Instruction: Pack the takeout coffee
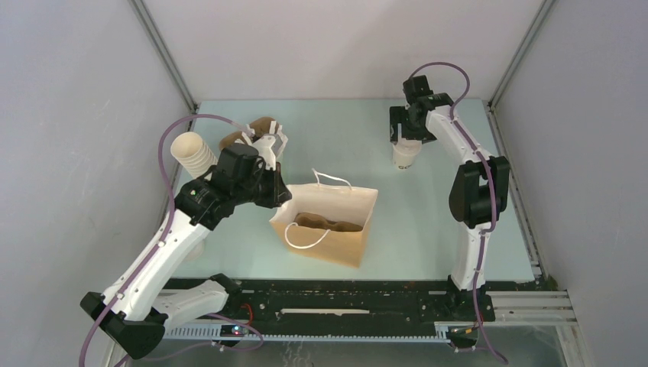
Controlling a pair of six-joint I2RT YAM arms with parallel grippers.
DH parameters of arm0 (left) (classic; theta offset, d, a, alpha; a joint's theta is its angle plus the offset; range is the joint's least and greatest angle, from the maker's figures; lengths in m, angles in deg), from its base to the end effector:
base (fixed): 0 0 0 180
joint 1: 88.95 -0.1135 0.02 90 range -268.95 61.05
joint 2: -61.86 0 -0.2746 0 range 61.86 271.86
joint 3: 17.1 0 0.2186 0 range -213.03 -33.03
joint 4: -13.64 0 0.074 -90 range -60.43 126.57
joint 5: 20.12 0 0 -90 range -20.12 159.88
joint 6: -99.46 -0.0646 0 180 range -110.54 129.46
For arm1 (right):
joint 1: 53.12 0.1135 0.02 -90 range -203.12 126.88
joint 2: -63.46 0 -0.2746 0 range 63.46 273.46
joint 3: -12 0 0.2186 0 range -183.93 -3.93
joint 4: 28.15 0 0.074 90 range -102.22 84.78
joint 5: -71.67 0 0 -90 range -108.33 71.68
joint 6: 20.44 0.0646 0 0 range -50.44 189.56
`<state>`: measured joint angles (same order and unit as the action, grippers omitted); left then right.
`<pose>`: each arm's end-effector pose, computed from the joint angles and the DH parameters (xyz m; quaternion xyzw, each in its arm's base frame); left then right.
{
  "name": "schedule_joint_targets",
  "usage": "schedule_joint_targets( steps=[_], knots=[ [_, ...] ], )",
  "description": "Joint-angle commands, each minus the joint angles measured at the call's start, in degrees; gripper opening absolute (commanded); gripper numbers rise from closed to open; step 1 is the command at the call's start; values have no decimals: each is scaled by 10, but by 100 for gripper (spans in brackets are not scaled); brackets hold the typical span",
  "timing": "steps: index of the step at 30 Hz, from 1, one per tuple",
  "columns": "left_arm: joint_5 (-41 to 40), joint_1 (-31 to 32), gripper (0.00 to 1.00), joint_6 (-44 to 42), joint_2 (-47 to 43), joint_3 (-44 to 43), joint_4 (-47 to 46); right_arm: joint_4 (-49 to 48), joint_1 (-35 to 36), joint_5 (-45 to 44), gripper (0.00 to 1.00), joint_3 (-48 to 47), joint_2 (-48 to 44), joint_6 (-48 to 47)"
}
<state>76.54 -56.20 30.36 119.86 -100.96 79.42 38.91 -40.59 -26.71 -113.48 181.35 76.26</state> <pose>0.1449 -0.1021 0.3531 0.1178 0.8971 -0.2376 0.3533 0.4269 0.0852 0.2663 -0.0297 0.9619 -0.0256 0.2707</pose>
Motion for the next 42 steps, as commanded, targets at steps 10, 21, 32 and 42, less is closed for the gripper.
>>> schedule_joint_targets(
  steps=[10,21,32,42],
  knots=[
    [12,0,0,-17,3,-12,13,-3,-5,14,91,-25,13,0],
    [12,0,0,-18,3,-14,13,1,-6,22,82,-25,14,-1],
    [-7,0,0,-3,0,-38,-1,27,-5,32,76,10,-106,0],
    [2,1,0,13,-5,-51,-129,5,-5,116,75,212,-404,-12]
  ],
)
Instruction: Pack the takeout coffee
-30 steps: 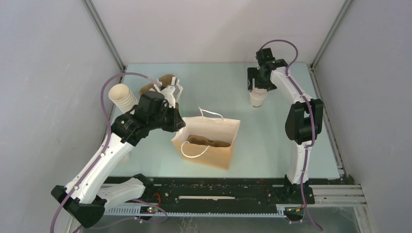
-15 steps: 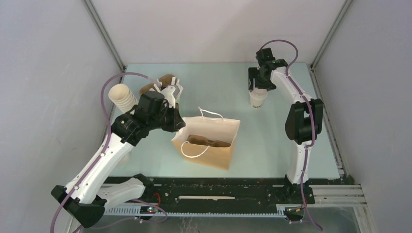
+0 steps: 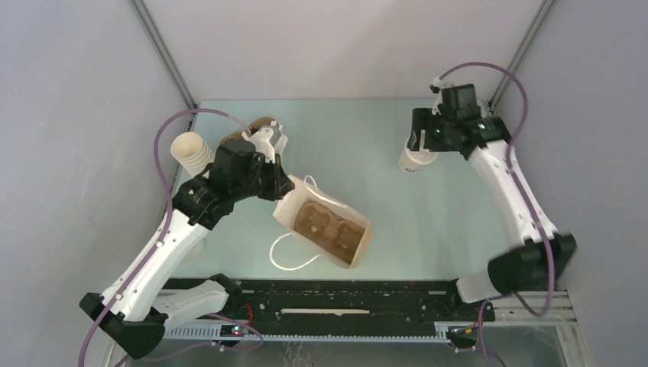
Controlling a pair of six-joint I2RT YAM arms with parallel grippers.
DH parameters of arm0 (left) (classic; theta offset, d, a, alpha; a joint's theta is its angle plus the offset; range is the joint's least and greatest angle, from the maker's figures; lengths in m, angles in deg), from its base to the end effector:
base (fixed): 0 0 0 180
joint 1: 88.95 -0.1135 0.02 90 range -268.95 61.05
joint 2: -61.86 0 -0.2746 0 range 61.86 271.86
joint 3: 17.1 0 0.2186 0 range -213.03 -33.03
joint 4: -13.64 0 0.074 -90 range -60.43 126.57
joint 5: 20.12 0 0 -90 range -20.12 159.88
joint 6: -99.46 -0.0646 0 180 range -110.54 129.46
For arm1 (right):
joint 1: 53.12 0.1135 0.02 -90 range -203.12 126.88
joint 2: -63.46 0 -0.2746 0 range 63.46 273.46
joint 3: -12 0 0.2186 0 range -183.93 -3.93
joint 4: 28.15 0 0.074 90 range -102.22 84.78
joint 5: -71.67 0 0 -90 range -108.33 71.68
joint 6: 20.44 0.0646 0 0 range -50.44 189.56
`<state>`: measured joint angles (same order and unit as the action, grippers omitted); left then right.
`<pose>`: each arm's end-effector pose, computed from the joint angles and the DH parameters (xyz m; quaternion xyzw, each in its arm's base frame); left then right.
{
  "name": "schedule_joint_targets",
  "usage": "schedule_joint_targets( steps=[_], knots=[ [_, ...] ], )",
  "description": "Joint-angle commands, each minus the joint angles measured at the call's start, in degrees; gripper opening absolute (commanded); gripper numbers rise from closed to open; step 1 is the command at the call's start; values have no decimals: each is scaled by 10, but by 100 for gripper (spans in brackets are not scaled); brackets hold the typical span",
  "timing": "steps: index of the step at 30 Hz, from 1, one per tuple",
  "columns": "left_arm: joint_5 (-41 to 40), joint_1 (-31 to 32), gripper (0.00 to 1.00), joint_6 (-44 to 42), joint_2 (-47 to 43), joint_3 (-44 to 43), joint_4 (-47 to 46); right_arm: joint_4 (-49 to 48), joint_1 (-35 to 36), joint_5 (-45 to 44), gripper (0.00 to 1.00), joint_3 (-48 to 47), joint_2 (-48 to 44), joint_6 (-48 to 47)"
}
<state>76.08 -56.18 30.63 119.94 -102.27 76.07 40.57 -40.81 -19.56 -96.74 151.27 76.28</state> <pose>0.1494 -0.1045 0.3662 0.1143 0.8800 -0.2507 0.3868 0.3000 0.0641 0.3633 -0.0416 0.9319 0.0496 0.3568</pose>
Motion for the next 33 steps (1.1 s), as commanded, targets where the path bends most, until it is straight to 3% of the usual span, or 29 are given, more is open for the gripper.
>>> schedule_joint_targets(
  steps=[1,5,9,14,20,33],
  knots=[
    [10,1,0,11,-4,-42,-111,-6,-4,45,74,59,-134,-18],
    [19,2,0,17,9,-59,-181,33,-3,68,72,77,-236,-34],
    [28,7,0,8,35,-79,-241,44,-1,147,62,86,-312,-36],
    [19,14,0,5,70,-107,-264,27,6,224,62,77,-375,-27],
    [29,24,0,23,95,-95,-250,40,34,331,61,31,-390,-47],
    [31,42,0,32,74,-23,-243,48,134,388,60,-42,-394,21]
  ],
)
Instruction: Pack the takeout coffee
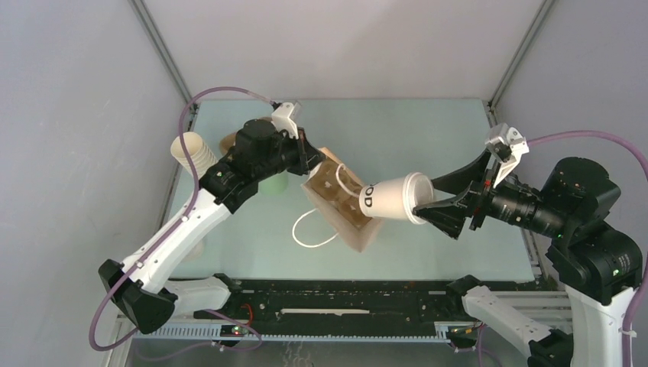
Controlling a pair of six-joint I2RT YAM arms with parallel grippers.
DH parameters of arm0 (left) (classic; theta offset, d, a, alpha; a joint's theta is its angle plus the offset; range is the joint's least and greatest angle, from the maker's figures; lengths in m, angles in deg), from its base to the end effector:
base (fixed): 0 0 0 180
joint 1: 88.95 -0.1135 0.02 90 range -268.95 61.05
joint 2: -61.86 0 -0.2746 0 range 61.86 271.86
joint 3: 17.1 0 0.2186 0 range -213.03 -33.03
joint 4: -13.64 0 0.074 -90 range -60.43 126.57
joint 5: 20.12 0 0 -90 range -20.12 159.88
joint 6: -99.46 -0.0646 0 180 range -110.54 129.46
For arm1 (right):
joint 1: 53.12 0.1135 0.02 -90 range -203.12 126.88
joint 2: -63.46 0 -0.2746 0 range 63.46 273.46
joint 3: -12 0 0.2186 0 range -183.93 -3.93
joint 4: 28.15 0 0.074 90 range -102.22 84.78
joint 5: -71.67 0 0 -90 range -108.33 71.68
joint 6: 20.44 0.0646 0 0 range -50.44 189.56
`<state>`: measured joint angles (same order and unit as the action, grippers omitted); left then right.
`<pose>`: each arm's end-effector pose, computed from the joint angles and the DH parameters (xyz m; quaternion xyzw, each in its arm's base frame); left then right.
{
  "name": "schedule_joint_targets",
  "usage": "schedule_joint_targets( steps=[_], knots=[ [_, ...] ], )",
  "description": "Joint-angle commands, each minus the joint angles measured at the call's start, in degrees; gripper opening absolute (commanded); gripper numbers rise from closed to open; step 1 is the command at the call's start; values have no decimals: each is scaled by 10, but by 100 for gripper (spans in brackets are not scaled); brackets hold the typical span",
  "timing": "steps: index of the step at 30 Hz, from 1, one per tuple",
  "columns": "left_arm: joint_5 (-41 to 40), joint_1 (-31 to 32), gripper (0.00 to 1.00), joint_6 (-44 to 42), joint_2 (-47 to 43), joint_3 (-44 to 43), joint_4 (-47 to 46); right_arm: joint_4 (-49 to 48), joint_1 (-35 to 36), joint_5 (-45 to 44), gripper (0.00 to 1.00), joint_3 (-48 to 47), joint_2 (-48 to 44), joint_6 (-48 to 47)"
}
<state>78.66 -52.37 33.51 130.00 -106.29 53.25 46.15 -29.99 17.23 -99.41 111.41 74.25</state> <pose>0.1968 -0.1584 0.4030 0.1328 0.7998 -0.3475 0.4711 0.0386 0.0574 0.4892 -0.3096 0.6933 0.3743 0.5324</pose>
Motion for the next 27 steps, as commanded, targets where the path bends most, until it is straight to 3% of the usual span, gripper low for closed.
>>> schedule_joint_targets(
  steps=[1,5,10,17,22,27],
  knots=[
    [4,5,0,-1,-29,21,-11,-12,35,17,60,-15,7,49],
    [-5,7,0,-11,-38,33,6,-45,86,7,59,-10,18,87],
    [-9,7,0,-18,-51,42,9,-70,226,-74,58,-27,58,100],
    [-21,8,0,-31,-68,47,26,-23,451,-358,57,-110,150,14],
    [-29,8,0,-38,-92,73,37,64,518,-480,57,-195,241,-44],
    [-39,8,0,-43,-124,102,52,81,551,-537,56,-196,274,-82]
  ],
)
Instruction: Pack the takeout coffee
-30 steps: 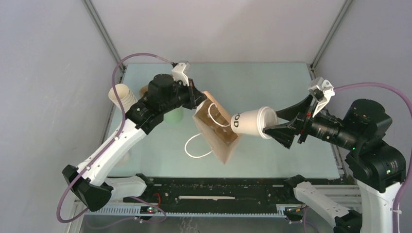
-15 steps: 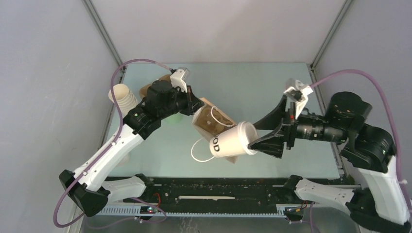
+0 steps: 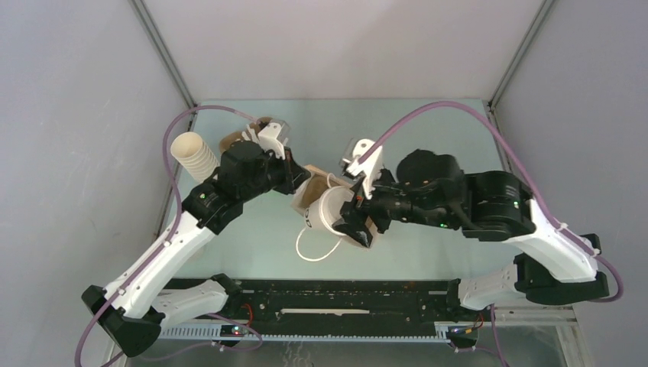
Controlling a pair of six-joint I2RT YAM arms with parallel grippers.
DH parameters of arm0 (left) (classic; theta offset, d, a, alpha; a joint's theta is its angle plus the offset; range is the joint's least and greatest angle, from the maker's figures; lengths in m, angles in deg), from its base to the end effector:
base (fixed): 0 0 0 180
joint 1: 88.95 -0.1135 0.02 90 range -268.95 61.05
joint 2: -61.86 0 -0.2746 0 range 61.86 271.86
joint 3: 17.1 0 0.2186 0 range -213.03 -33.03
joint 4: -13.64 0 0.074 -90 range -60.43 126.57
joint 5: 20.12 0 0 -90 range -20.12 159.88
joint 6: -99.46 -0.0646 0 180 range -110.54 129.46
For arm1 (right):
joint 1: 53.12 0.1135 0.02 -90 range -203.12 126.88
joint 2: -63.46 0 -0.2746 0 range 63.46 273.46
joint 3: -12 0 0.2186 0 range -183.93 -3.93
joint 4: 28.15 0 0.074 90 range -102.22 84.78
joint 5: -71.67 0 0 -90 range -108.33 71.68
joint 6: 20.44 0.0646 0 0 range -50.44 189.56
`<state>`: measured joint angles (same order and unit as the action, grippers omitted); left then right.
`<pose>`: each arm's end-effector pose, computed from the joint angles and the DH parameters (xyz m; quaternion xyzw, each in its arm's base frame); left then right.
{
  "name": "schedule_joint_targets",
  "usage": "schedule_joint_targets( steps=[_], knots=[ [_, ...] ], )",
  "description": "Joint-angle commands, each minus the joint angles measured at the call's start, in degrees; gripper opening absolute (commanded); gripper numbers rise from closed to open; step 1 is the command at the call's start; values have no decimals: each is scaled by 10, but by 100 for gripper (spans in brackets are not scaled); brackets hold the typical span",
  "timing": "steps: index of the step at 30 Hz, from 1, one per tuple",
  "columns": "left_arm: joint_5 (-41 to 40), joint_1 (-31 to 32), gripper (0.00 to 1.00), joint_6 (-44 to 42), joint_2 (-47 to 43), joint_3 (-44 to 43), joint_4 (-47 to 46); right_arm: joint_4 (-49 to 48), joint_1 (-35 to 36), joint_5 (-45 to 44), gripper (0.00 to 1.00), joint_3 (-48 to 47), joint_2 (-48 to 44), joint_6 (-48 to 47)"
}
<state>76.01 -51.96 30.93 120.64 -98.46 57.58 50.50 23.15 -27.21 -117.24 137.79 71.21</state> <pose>0.1622 -0.1308 0.3819 0.1412 0.8131 -0.3135 0.4698 0.0566 0.1896 0.5013 -0.4724 0.6897 0.2922 0.4645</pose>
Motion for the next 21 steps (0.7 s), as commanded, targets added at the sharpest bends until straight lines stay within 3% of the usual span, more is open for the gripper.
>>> schedule_joint_targets(
  steps=[1,21],
  knots=[
    [-14,3,0,-18,-36,30,11,40,21,-93,56,-17,15,-57],
    [-11,3,0,-10,-188,167,-1,144,91,-120,54,26,125,-194]
  ],
)
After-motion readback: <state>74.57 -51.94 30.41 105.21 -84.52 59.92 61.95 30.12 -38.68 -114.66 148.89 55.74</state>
